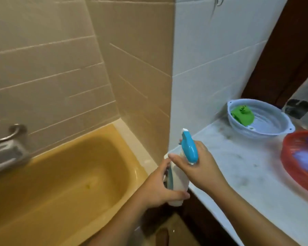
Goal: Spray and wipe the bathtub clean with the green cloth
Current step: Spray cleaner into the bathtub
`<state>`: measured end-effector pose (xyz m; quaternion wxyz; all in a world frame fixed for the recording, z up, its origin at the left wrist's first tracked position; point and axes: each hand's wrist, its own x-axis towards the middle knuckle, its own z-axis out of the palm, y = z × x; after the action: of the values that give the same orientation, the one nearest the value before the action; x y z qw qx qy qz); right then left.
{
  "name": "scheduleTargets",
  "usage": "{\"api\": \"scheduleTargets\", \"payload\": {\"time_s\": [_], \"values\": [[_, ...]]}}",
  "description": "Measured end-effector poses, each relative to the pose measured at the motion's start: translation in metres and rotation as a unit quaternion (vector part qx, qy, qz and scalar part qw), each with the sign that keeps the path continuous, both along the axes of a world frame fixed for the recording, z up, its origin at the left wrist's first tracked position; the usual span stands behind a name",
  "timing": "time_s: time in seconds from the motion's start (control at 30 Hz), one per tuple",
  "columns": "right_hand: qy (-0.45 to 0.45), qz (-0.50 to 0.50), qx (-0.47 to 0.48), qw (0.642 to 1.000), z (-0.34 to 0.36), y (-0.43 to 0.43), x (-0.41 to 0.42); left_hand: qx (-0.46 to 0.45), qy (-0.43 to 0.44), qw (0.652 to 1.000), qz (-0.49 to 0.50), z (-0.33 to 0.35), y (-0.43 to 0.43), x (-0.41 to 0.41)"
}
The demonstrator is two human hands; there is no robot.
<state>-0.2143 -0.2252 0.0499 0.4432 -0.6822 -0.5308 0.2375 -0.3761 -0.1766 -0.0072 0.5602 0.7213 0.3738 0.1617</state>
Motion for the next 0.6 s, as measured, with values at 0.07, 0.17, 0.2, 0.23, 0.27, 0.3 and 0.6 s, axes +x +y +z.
{"api": "scheduleTargets", "payload": {"time_s": [0.07,0.17,0.2,0.23,0.27,0.3,0.6], "values": [[0.026,0.031,-0.001,0.999,-0.010,0.005,-0.039,-0.012,0.020,0.999,0.039,-0.004,-0.015,-0.041],[0.085,0.068,0.015,0.994,-0.025,0.008,-0.099,-0.014,0.052,0.995,0.083,-0.007,-0.034,-0.098],[0.117,0.079,0.022,0.990,-0.027,0.008,-0.118,-0.015,0.060,0.993,0.097,-0.007,-0.038,-0.114],[0.145,0.092,0.028,0.985,-0.030,0.009,-0.138,-0.020,0.067,0.991,0.110,-0.006,-0.042,-0.129],[0.160,0.106,0.034,0.981,-0.032,0.010,-0.157,-0.031,0.074,0.989,0.122,-0.007,-0.045,-0.144],[0.163,0.118,0.040,0.979,-0.034,0.010,-0.175,-0.040,0.078,0.987,0.132,-0.009,-0.047,-0.159],[0.193,0.137,-0.063,0.970,-0.096,0.037,-0.301,-0.085,0.107,0.972,0.190,-0.047,-0.054,-0.261]]}}
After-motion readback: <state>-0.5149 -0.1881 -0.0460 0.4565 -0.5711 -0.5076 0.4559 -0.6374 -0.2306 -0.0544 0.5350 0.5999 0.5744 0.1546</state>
